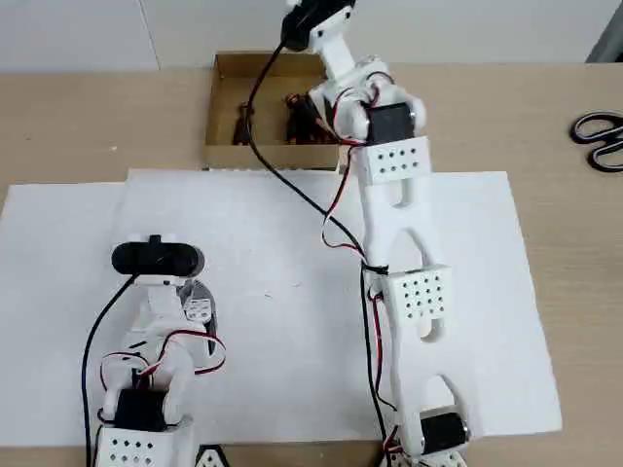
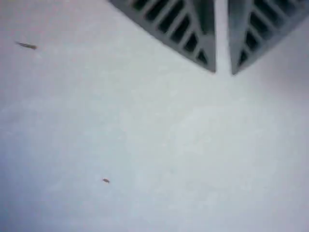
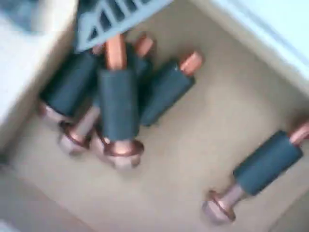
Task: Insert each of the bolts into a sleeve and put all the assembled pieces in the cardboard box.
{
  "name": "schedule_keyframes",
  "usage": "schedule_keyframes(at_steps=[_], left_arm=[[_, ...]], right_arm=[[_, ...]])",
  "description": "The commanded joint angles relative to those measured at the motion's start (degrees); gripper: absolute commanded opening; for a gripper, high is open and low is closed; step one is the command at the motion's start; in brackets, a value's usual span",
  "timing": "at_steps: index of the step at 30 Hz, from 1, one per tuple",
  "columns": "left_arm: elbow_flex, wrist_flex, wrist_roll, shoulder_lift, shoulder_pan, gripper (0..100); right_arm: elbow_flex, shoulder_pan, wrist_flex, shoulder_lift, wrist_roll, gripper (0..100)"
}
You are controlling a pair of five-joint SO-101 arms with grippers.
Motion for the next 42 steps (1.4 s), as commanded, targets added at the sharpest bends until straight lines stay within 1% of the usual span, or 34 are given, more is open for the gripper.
schedule_keyframes(at_steps=[1, 6, 7, 9, 17, 23, 28, 36, 42], left_arm=[[-0.2, -1.5, 0.1, -0.5, 0.3, 1], [-0.2, -1.5, 0.1, -0.5, 0.3, 1], [-0.2, -1.5, 0.1, -0.5, 0.3, 1], [-0.2, -1.5, 0.1, -0.5, 0.3, 1], [-0.2, -1.5, 0.1, -0.5, 0.3, 1], [-0.2, -1.5, 0.1, -0.5, 0.3, 1], [-0.2, -1.5, 0.1, -0.5, 0.3, 1], [-0.2, -1.5, 0.1, -0.5, 0.3, 1], [-0.2, -1.5, 0.1, -0.5, 0.3, 1]], right_arm=[[-2.4, 1.0, 5.6, -8.4, -1.6, 0.1], [-2.5, 3.4, 16.9, -16.2, -6.5, 0.3], [-2.4, 4.1, 17.7, -18.1, -7.0, 0.3], [-2.4, 5.5, 17.6, -21.2, -8.3, 0.2], [-2.3, 11.2, 18.3, -32.3, -8.4, 0.2], [-0.2, 12.4, 19.0, -41.4, -8.1, 0.2], [17.0, 12.5, 18.9, -55.8, -8.0, 0.2], [54.8, 15.1, 18.0, -81.5, -8.7, 0.2], [81.8, 18.7, 13.8, -95.6, -13.2, 0.2]])
